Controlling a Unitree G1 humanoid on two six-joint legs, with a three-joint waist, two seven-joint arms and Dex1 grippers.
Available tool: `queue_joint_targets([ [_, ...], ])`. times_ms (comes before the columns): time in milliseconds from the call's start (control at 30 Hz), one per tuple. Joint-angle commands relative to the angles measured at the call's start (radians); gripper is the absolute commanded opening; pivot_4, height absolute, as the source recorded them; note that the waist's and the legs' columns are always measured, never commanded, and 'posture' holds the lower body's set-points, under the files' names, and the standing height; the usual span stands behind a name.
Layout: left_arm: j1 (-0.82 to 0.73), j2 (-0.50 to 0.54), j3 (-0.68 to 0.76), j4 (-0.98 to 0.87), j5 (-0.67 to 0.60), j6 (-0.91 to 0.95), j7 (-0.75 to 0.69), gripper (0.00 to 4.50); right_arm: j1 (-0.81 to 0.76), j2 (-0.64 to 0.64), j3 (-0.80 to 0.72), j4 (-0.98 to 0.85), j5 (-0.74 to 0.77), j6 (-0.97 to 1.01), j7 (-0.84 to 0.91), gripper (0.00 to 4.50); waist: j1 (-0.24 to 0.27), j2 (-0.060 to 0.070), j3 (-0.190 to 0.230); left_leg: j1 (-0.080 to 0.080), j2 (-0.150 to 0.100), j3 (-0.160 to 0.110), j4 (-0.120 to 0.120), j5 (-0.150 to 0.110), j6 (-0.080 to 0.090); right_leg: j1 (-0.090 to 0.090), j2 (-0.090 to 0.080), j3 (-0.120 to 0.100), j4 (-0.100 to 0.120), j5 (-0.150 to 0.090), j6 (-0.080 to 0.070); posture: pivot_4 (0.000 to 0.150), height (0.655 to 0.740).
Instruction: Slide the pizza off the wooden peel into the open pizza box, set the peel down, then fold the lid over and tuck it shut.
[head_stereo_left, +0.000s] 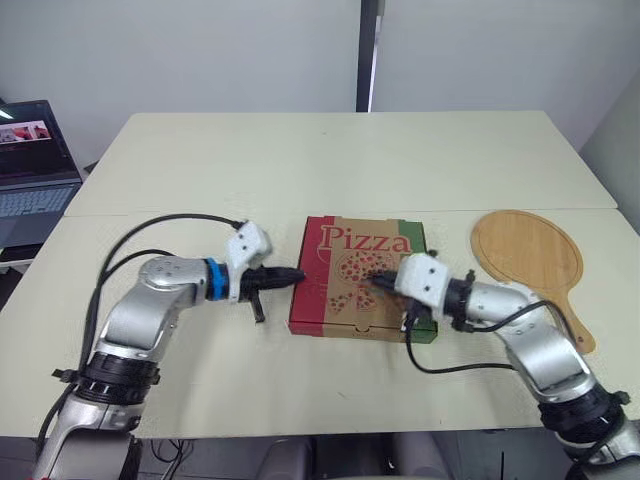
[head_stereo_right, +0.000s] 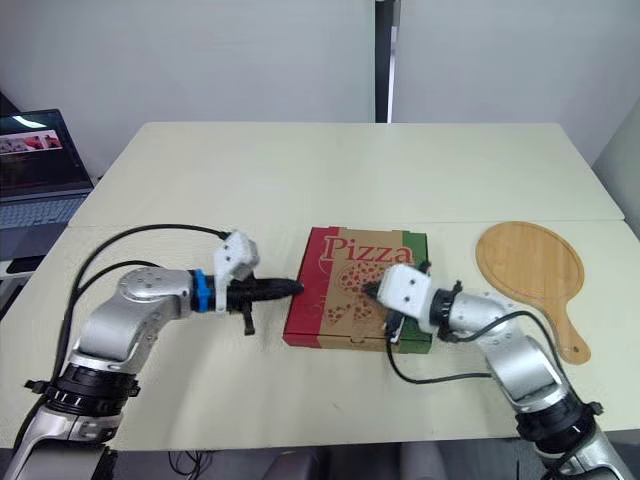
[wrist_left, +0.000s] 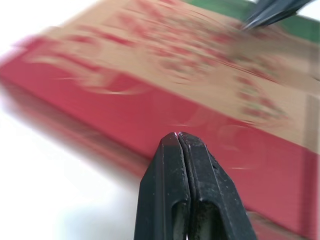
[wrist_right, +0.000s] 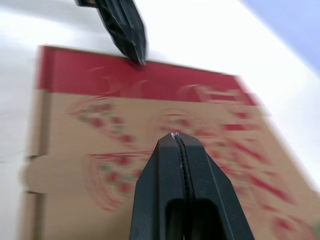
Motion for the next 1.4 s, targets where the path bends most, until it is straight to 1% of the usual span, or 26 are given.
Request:
queue_joint_targets([
  [33, 0.046, -0.013, 0.096, -0.017, 0.006, -0.001, 0.129, 0.0, 0.039, -0.016, -0.142, -0.039, 0.016, 0.022, -0.065, 0.02, 0.0, 0.0, 0.0, 0.0, 0.0, 0.0, 0.0, 0.0, 0.0, 0.0, 0.0, 0.0, 0.0, 0.0, 0.0, 0.15, 0.74],
  [100, 0.099, -0.015, 0.092, -0.039, 0.016, 0.005, 0.156, 0.0, 0.071, -0.039, -0.182, -0.011, -0.012, 0.029, -0.088, 0.02, 0.001, 0.0, 0.0, 0.0, 0.0, 0.001, 0.0, 0.0, 0.0, 0.0, 0.0, 0.001, -0.001, 0.0, 0.0, 0.15, 0.74],
  [200, 0.165, -0.028, 0.053, -0.091, 0.008, 0.035, 0.172, 0.0, 0.111, -0.069, -0.19, 0.049, -0.058, 0.02, -0.113, 0.02, 0.001, 0.0, 0.0, 0.0, -0.001, 0.001, -0.001, 0.0, 0.0, 0.0, -0.001, 0.001, -0.001, 0.0, 0.0, 0.15, 0.74],
  [300, 0.207, -0.044, -0.001, -0.145, 0.005, 0.055, 0.172, 0.0, 0.126, -0.058, -0.182, 0.086, -0.072, 0.044, -0.135, 0.02, 0.002, 0.0, 0.0, 0.0, 0.0, 0.001, -0.001, 0.0, 0.0, 0.0, -0.001, 0.001, -0.001, 0.0, 0.0, 0.15, 0.74],
  [400, 0.226, -0.058, -0.025, -0.193, -0.014, 0.087, 0.177, 0.0, 0.15, -0.052, -0.152, 0.097, -0.079, 0.063, -0.123, 0.02, 0.002, 0.0, 0.0, 0.0, 0.0, 0.001, -0.001, -0.001, 0.002, 0.0, -0.001, 0.001, 0.0, 0.0, 0.0, 0.15, 0.74],
  [600, 0.259, -0.04, -0.05, -0.237, -0.028, 0.106, 0.154, 0.0, 0.178, -0.035, -0.104, 0.082, -0.06, 0.059, -0.089, 0.02, 0.001, 0.0, 0.0, 0.0, 0.0, 0.001, -0.001, -0.001, 0.001, 0.0, -0.001, 0.001, -0.001, 0.0, 0.0, 0.15, 0.74],
  [800, 0.262, -0.031, -0.037, -0.22, -0.022, 0.095, 0.149, 0.0, 0.174, -0.037, -0.103, 0.083, -0.066, 0.055, -0.085, 0.02, 0.0, 0.0, 0.0, 0.0, 0.0, 0.001, -0.001, -0.001, 0.001, 0.0, -0.001, 0.001, -0.001, 0.0, 0.0, 0.15, 0.74],
  [867, 0.269, -0.026, -0.025, -0.221, -0.026, 0.092, 0.147, 0.0, 0.183, -0.047, -0.125, 0.083, -0.067, 0.046, -0.091, 0.02, 0.001, 0.0, 0.0, 0.0, 0.0, 0.001, -0.001, -0.001, 0.001, 0.0, -0.001, 0.001, -0.001, 0.0, 0.0, 0.15, 0.74],
  [933, 0.281, -0.015, 0.009, -0.226, -0.035, 0.089, 0.149, 0.0, 0.201, -0.052, -0.176, 0.069, -0.04, 0.037, -0.092, 0.02, 0.001, 0.0, 0.0, 0.0, 0.0, 0.001, -0.001, -0.001, 0.001, 0.0, -0.001, 0.001, -0.001, 0.0, 0.0, 0.15, 0.74],
  [1000, 0.302, 0.002, 0.061, -0.221, -0.034, 0.063, 0.155, 0.0, 0.237, -0.057, -0.262, 0.058, -0.004, -0.001, -0.098, 0.02, 0.001, 0.001, 0.0, 0.0, 0.0, 0.001, -0.001, -0.001, 0.001, 0.0, -0.001, 0.001, -0.001, 0.0, 0.0, 0.15, 0.74],
  [1067, 0.353, 0.032, 0.163, -0.186, -0.024, 0.01, 0.168, 0.0, 0.299, -0.062, -0.407, 0.09, 0.044, -0.056, -0.108, 0.02, 0.003, 0.001, 0.0, -0.001, 0.0, 0.001, -0.001, -0.001, 0.001, 0.0, -0.001, 0.001, -0.001, 0.0, 0.0, 0.15, 0.74],
  [1133, 0.386, 0.04, 0.221, -0.162, -0.017, -0.021, 0.197, 0.0, 0.339, -0.068, -0.495, 0.128, 0.074, -0.095, -0.107, 0.02, 0.005, 0.001, 0.001, -0.001, 0.0, 0.001, -0.001, -0.001, 0.002, 0.0, -0.001, 0.001, -0.002, 0.0, 0.0, 0.15, 0.74],
  [1267, 0.489, 0.029, 0.311, -0.11, 0.065, -0.181, 0.277, 0.0, 0.411, -0.139, -0.664, 0.291, 0.1, -0.215, -0.056, 0.02, 0.009, 0.001, 0.001, 0.001, 0.0, 0.003, -0.002, -0.002, 0.004, 0.002, -0.001, 0.001, -0.002, 0.0, 0.0, 0.15, 0.74],
  [1400, 0.54, -0.021, 0.381, -0.083, 0.068, -0.221, 0.36, 0.0, 0.412, -0.211, -0.748, 0.506, 0.124, -0.261, -0.017, 0.02, 0.008, 0.001, 0.001, 0.002, 0.0, 0.004, -0.002, -0.002, 0.004, 0.003, -0.001, 0.002, -0.002, -0.001, -0.001, 0.15, 0.74],
])
